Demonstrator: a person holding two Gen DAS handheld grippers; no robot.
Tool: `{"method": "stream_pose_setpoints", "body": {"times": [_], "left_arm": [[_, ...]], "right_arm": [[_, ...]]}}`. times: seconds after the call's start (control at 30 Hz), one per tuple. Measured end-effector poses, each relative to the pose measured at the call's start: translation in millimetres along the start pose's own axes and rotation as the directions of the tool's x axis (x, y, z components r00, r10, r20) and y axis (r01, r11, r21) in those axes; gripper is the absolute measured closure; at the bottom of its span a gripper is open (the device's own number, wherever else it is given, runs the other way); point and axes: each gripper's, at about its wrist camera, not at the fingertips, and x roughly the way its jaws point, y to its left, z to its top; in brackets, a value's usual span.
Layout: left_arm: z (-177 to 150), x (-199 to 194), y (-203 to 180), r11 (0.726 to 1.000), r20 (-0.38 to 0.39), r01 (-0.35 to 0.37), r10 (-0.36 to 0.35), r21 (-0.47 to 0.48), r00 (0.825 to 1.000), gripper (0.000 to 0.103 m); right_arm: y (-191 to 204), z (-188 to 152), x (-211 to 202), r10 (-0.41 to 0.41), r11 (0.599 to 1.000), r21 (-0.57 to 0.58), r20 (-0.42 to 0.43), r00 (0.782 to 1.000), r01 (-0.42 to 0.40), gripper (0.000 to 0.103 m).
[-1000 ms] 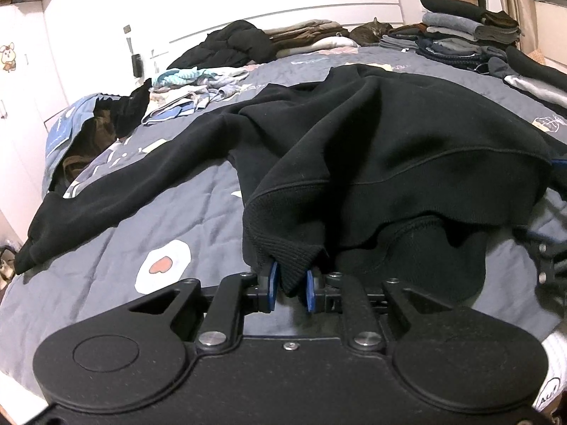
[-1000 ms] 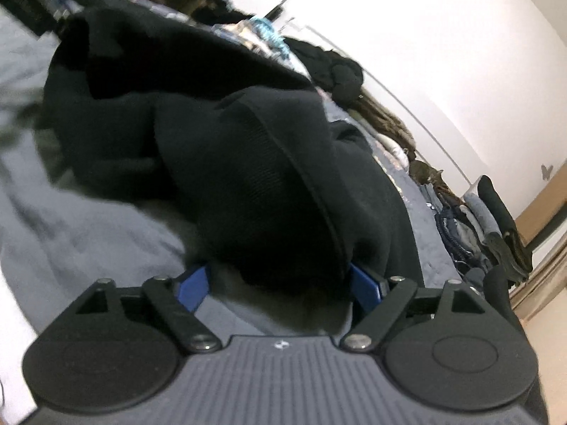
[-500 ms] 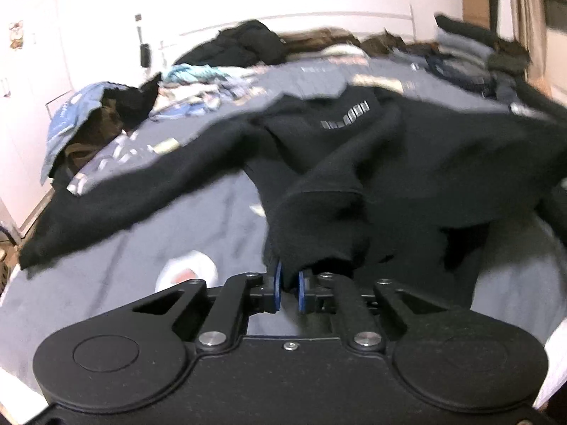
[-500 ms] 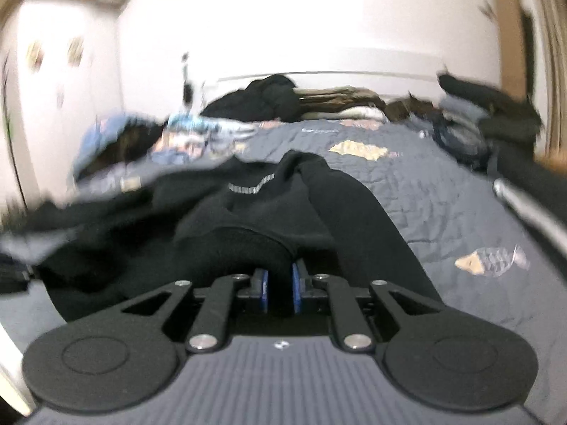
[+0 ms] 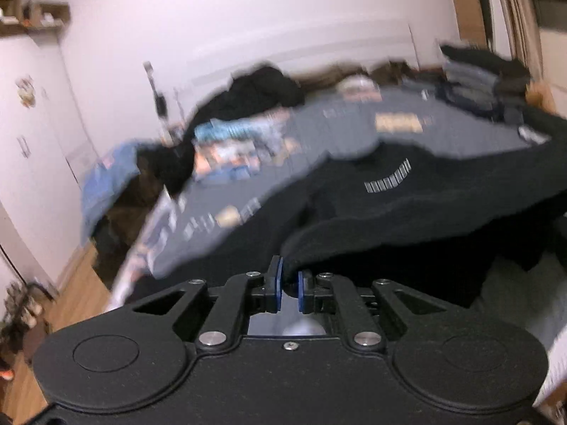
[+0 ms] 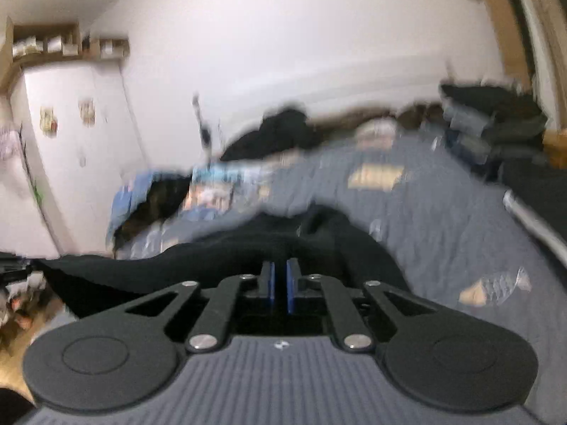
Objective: Fold clothes
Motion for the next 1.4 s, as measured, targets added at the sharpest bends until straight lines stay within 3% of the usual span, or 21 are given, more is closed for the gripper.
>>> {"method": "stream_pose_setpoints", "body": {"times": [0.1, 0.2, 0.23, 0.37, 0.47, 0.57, 0.67, 0.77, 0.83, 1.2, 1.27, 1.4], "left_arm": [[-23.9, 27.6, -24.5, 0.999, -0.096, 0.031, -0.030, 0.009, 0.995, 0.090], [-46.9, 46.9, -51.0, 0.995, -0.196, 0.067, -0.052, 0.075, 0.979, 0.083], [-51.1, 46.3, -57.8, 0.993, -0.203, 0.074, -0.055, 0.089, 0.978, 0.076], [-49.5, 16.4, -78.2, 0.972, -0.126, 0.206, -0.192, 0.114, 0.973, 0.069], [-40.3, -10.2, -104.4, 0.927, -0.058, 0.343, -0.338, 0.152, 0.939, 0.052], [-46.3, -24.1, -154.8, 0.871, -0.023, 0.428, -0.436, 0.240, 0.900, 0.052], [-60.0, -8.8, -207.4, 0.843, -0.023, 0.443, -0.459, 0.306, 0.888, 0.052], [-74.2, 18.7, -250.9, 0.837, -0.028, 0.408, -0.428, 0.365, 0.903, 0.053], [-78.9, 37.5, -266.6, 0.846, -0.020, 0.373, -0.396, 0.380, 0.918, 0.054], [-84.9, 86.3, -312.3, 0.821, 0.024, 0.202, -0.254, 0.533, 0.967, 0.056], [-87.2, 92.2, -317.1, 0.814, 0.024, 0.186, -0.238, 0.550, 0.971, 0.078], [-85.6, 91.5, -316.4, 0.825, 0.003, 0.216, -0.256, 0.523, 0.967, 0.091]], "right_arm": [[2.1, -20.1, 25.2, -0.033, 0.999, -0.038, -0.066, 0.997, 0.031, 0.097], [-2.1, -34.2, 39.0, -0.006, 1.000, 0.017, -0.097, 0.995, 0.008, 0.097], [-3.1, -37.0, 41.3, -0.001, 1.000, 0.027, -0.096, 0.995, 0.004, 0.097], [-14.6, -39.0, 48.8, 0.014, 0.996, 0.091, -0.077, 0.997, -0.007, 0.097], [-19.9, -35.9, 56.5, 0.026, 0.992, 0.122, -0.068, 0.997, -0.017, 0.097], [-20.9, -33.7, 63.4, 0.035, 0.992, 0.122, -0.065, 0.997, -0.027, 0.097], [-23.6, -36.0, 63.6, 0.045, 0.991, 0.128, -0.054, 0.998, -0.037, 0.097], [-26.3, -38.3, 63.8, 0.054, 0.990, 0.133, -0.042, 0.998, -0.048, 0.097], [-28.2, -39.8, 63.9, 0.061, 0.989, 0.137, -0.034, 0.998, -0.056, 0.097], [-41.5, -43.7, 61.4, 0.131, 0.981, 0.148, -0.005, 0.991, -0.129, 0.097], [-42.0, -44.6, 60.0, 0.143, 0.980, 0.137, 0.003, 0.990, -0.142, 0.096], [-46.4, -44.5, 58.5, 0.160, 0.977, 0.142, 0.010, 0.987, -0.159, 0.096]]}}
